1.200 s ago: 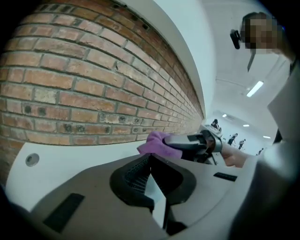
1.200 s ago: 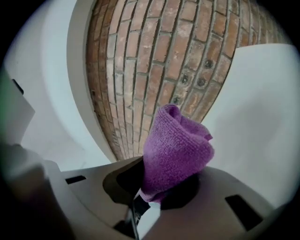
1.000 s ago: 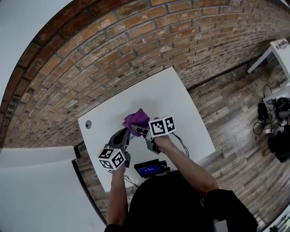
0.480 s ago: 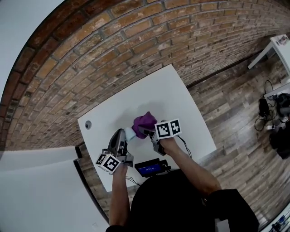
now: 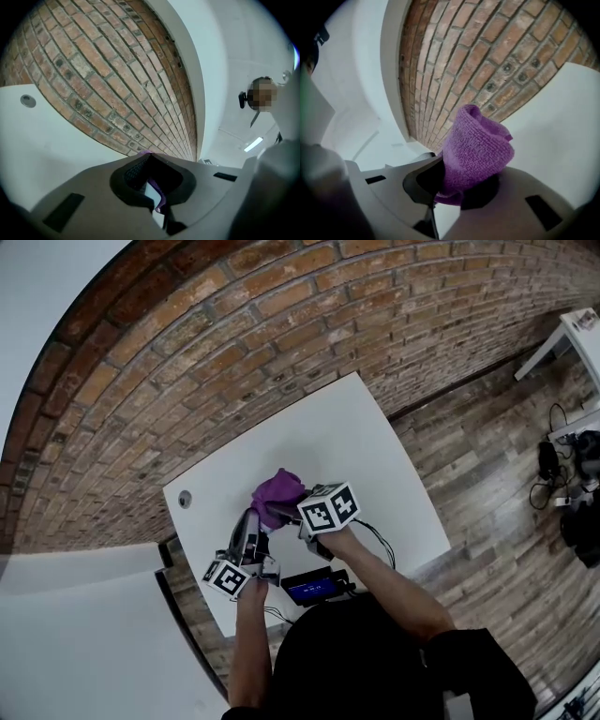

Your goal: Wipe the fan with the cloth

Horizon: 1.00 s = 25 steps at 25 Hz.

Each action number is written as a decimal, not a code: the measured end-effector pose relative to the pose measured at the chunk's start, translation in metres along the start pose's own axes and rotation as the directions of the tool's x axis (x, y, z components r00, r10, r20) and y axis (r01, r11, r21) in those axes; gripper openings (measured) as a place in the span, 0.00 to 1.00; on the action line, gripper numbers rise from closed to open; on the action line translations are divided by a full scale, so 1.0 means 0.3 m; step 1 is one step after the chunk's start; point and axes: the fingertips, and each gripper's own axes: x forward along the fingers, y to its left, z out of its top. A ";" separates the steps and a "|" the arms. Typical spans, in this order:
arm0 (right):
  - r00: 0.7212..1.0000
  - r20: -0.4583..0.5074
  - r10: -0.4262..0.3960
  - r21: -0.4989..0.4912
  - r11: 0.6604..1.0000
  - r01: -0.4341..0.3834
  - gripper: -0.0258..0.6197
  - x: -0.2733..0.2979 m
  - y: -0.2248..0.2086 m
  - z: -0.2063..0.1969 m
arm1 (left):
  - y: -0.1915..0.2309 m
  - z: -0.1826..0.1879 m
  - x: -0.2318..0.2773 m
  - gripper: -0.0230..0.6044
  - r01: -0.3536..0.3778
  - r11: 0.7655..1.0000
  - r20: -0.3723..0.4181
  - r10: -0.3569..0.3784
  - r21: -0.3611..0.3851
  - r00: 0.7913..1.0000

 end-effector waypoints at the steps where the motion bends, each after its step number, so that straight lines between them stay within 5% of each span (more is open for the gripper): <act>1: 1.000 0.012 -0.028 0.036 0.999 0.027 0.15 -0.008 -0.048 -0.011 | -0.004 -0.003 0.005 0.04 -0.001 1.000 -0.016 0.001 0.022 1.000; 7: 0.972 -0.069 -0.223 0.181 0.956 0.232 0.15 -0.065 -0.304 -0.156 | -0.008 -0.009 0.009 0.04 -0.046 0.987 -0.092 0.061 0.157 0.994; 13: 0.989 0.135 -0.062 0.259 0.966 0.025 0.15 -0.062 -0.183 0.023 | -0.010 -0.055 0.044 0.04 -0.043 0.908 -0.282 0.175 0.417 0.943; 19: 0.999 0.029 -0.023 0.355 0.935 0.011 0.15 0.049 -0.186 -0.100 | -0.015 -0.078 0.065 0.04 -0.077 0.883 -0.281 0.229 0.463 0.932; 21: 0.997 0.020 -0.069 0.364 0.930 0.057 0.15 0.037 -0.229 -0.137 | -0.013 -0.080 0.069 0.04 -0.082 0.873 -0.279 0.241 0.481 0.930; 25: 0.966 -0.145 -0.216 0.263 0.932 0.248 0.15 0.008 -0.349 -0.271 | -0.009 -0.074 0.066 0.04 -0.095 0.864 -0.262 0.253 0.494 0.932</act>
